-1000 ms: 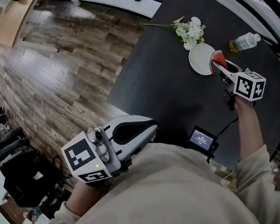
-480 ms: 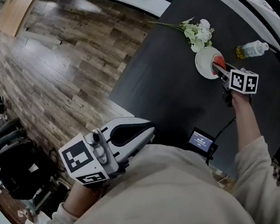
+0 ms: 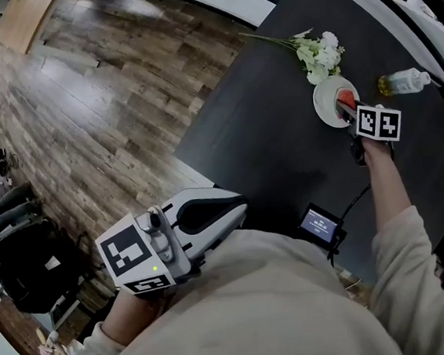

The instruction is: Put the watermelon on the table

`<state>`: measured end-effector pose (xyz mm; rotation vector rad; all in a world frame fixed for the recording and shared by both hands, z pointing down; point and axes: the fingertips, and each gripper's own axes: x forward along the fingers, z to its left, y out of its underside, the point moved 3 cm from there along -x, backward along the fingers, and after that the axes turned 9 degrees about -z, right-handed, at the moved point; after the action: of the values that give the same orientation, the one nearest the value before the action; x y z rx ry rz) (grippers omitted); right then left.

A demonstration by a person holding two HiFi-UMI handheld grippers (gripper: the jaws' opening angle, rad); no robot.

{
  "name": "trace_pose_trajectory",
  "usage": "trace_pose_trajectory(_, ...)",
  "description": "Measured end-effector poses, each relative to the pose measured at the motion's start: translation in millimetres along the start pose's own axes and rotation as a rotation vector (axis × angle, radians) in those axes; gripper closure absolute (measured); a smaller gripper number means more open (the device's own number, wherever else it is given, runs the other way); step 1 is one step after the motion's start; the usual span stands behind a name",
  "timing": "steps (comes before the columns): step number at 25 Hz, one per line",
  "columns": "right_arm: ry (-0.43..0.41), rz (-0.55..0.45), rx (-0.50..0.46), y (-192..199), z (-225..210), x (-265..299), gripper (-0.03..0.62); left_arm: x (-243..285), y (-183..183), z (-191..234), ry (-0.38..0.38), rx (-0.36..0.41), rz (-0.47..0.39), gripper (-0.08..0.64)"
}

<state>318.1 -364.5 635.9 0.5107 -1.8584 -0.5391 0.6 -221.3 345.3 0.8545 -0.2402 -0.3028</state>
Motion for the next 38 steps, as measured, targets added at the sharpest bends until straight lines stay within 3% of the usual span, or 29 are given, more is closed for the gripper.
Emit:
trace_pose_trajectory(12, 0.030, 0.032, -0.053, 5, 3, 12, 0.414, 2, 3, 1, 0.005, -0.015, 0.012, 0.554)
trace_pose_trajectory(38, 0.004, 0.020, -0.015, 8, 6, 9, 0.377, 5, 4, -2, 0.022, 0.003, 0.012, 0.554)
